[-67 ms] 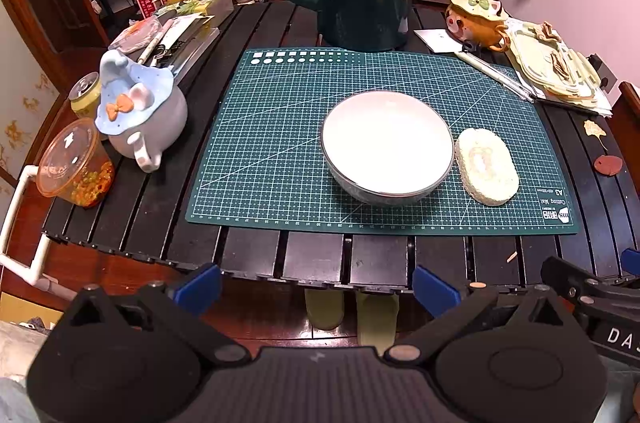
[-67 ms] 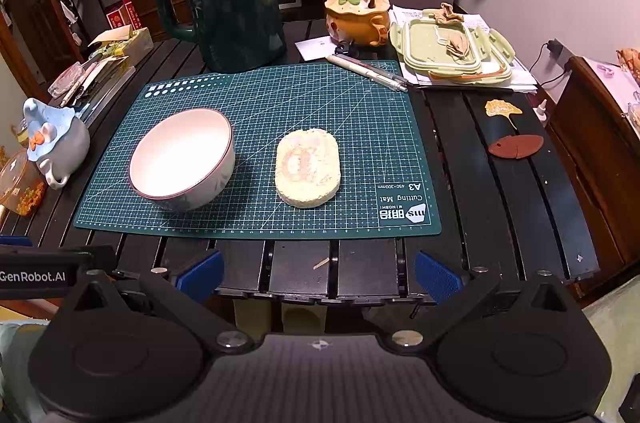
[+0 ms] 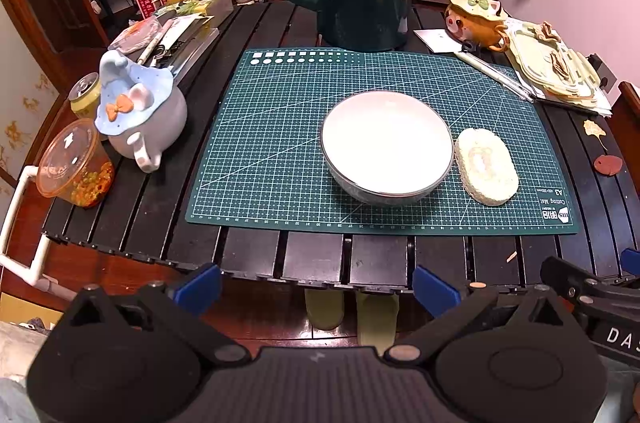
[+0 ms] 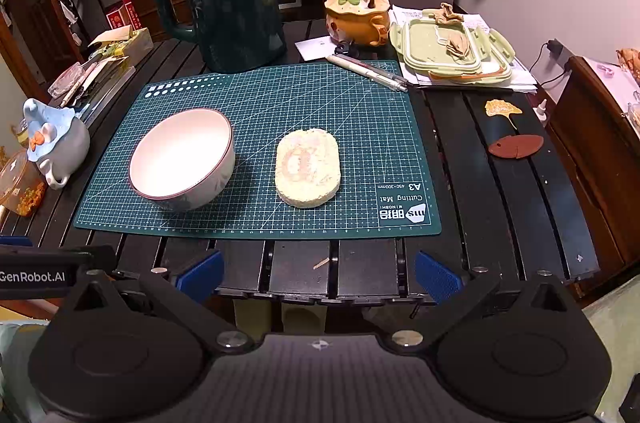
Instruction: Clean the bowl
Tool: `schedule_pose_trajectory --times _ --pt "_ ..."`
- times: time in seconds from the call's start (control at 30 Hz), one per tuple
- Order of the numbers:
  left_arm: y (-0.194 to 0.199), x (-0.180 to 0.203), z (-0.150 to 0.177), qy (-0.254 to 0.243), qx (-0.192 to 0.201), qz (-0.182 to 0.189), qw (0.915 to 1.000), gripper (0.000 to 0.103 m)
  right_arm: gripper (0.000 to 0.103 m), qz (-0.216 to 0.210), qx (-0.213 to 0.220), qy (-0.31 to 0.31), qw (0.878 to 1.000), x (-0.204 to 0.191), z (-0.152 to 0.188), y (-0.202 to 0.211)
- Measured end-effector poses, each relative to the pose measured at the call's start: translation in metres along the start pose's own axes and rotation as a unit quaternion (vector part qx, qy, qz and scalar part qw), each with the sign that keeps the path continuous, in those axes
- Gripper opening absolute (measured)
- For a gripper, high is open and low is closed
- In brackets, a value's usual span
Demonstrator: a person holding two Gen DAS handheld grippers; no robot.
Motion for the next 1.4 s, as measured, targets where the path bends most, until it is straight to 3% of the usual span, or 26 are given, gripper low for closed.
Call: schedule_pose_trajectory --times 1.4 --pt "-0.0017 -0.0005 0.0015 0.004 -0.006 0.000 1.0000 0.103 0.102 0.001 0.000 0.003 1.000 -0.0007 0.0002 0.0009"
Point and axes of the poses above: each gripper's, at about its wrist camera, not at the fingertips, and y roughly against the way its jaws point, x to its right, z to its underside, the point moved 10 cm from there along -y, roughly the way its jaws point, and after that the axes turned 10 degrees about z, right-handed, at the moved point
